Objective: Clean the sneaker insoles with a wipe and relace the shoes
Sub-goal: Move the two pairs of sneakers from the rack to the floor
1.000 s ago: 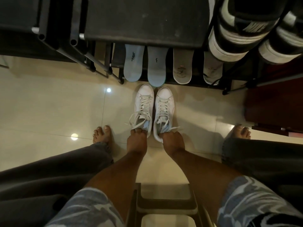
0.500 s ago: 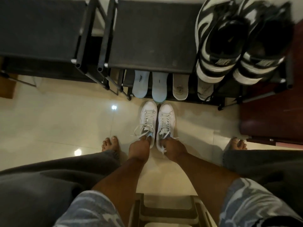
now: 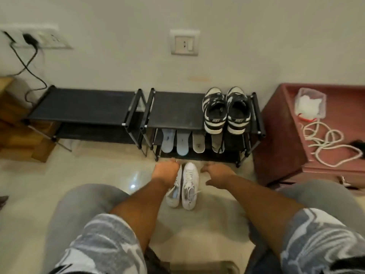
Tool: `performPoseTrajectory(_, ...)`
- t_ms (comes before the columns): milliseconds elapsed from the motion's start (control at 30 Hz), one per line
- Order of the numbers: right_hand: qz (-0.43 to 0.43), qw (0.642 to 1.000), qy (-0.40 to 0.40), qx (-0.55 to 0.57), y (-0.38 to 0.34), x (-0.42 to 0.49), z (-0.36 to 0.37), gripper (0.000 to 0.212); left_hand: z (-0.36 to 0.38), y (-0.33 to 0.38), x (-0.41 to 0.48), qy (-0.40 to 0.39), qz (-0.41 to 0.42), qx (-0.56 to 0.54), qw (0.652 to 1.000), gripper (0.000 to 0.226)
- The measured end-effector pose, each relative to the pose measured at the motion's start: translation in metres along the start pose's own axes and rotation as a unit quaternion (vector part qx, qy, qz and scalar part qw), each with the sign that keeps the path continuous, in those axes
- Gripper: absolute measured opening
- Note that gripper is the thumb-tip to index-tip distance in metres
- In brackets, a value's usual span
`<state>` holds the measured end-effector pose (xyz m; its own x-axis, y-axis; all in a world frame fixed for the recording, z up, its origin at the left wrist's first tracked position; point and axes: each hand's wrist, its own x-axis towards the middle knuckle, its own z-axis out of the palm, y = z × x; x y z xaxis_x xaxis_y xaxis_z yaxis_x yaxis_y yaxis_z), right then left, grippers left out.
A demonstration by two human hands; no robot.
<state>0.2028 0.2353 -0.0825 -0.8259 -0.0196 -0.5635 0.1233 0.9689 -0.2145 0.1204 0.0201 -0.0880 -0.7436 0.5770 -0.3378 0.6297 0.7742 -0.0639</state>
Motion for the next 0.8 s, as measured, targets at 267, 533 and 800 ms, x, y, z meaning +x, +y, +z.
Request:
performPoseTrajectory(267,0.075,0.991,0.114,0.014,0.035,-0.054,-0.059,0.064,-0.075,0.047,0.014,0.103,0.030,-0.087,0.990,0.057)
performPoseTrajectory(533,0.165,0.938,0.304,0.000,0.050,-0.017,-0.110,0.082,-0.117,0.081,0.080,0.172,0.029,-0.128,0.976,0.096)
performPoseTrajectory(800,0.175,0.943,0.283,0.002,0.093,0.031,-0.121,0.060,-0.116,0.084,0.136,0.117,0.032,-0.135,0.983,0.077)
